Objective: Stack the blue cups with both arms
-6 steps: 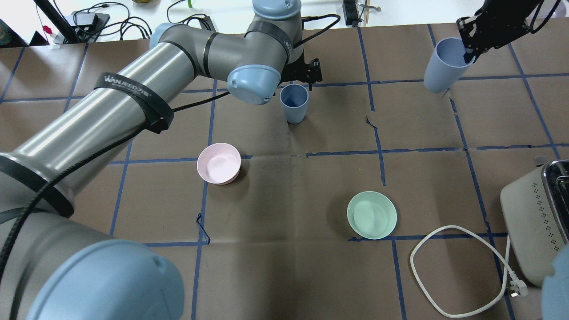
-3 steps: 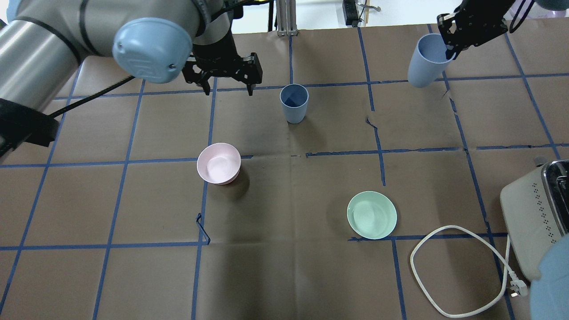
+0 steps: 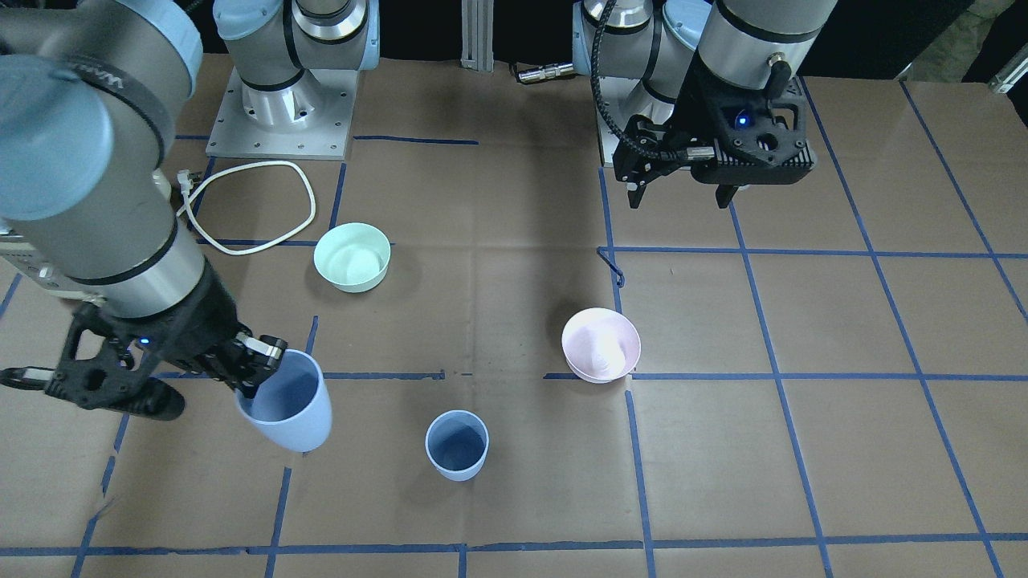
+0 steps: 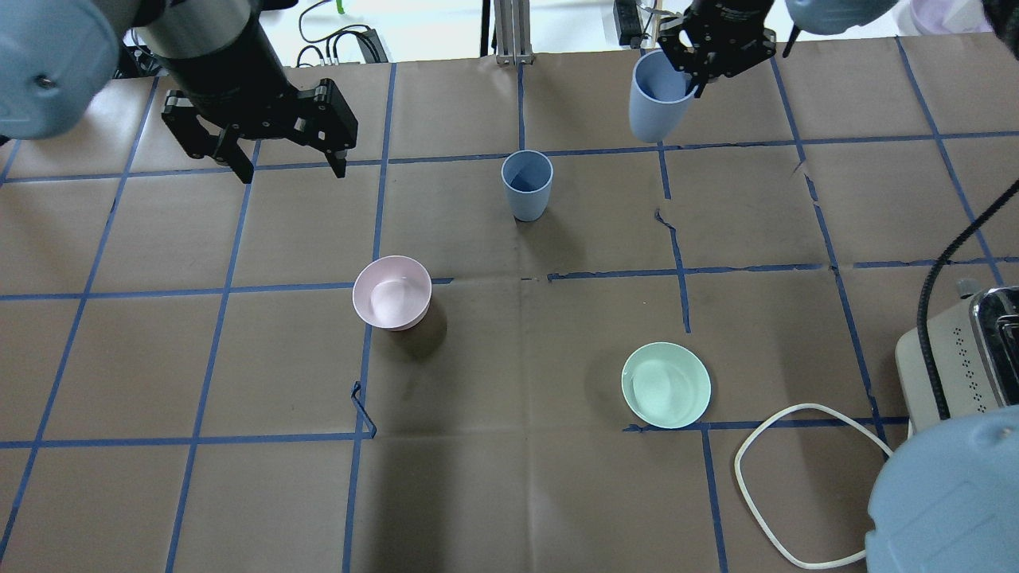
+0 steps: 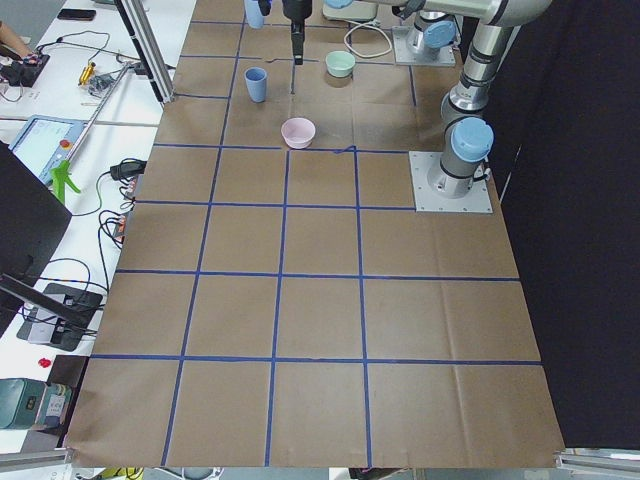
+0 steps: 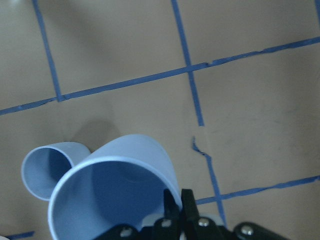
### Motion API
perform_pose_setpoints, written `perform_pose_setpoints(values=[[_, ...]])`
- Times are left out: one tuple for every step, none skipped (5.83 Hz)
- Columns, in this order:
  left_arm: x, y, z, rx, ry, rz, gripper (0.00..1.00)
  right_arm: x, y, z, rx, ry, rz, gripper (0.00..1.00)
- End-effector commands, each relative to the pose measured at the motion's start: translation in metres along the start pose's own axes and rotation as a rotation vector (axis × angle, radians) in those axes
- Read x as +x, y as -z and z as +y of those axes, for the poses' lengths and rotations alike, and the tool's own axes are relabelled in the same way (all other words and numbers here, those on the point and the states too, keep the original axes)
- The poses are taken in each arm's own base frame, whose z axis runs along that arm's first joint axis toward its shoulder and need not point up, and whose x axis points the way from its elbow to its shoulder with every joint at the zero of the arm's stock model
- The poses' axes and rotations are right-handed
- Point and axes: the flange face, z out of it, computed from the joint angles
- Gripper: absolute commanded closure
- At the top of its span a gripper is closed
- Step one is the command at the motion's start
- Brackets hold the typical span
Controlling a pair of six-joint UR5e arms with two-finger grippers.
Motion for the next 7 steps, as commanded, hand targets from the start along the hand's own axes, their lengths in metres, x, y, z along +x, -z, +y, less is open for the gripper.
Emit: perform_pose_setpoints(values=[[-0.001,0.003,0.005,0.004,0.007,-0.005,0.01,-0.097,-0.016,0.026,-0.004,-0.062,-0.016,0.93],[0.000,-0.001,0.001,-0.005,0.005,-0.005,0.01,-0.116,-0.026,0.037,-0.018,-0.068,-0.014,0.93],[0.000,-0.001,0.001,-0.005,0.003,-0.003,0.01,-0.119,-0.041,0.037,-0.042,-0.080,-0.009,0.93],[0.000,0.000,0.003,-0.003,0.002,-0.005,0.01,-0.120,-0.064,0.035,-0.074,-0.082,0.009,0.93],[0.001,0.001,0.002,-0.002,0.002,0.000,0.01,-0.118,-0.074,0.038,-0.087,-0.078,0.020,0.93],[0.001,0.002,0.003,-0.001,0.002,0.000,0.01,-0.119,-0.080,0.035,-0.062,-0.070,0.011,0.93],[0.001,0.003,0.004,-0.001,0.002,0.000,0.01,-0.119,-0.088,0.035,-0.069,-0.071,0.013,0.93]])
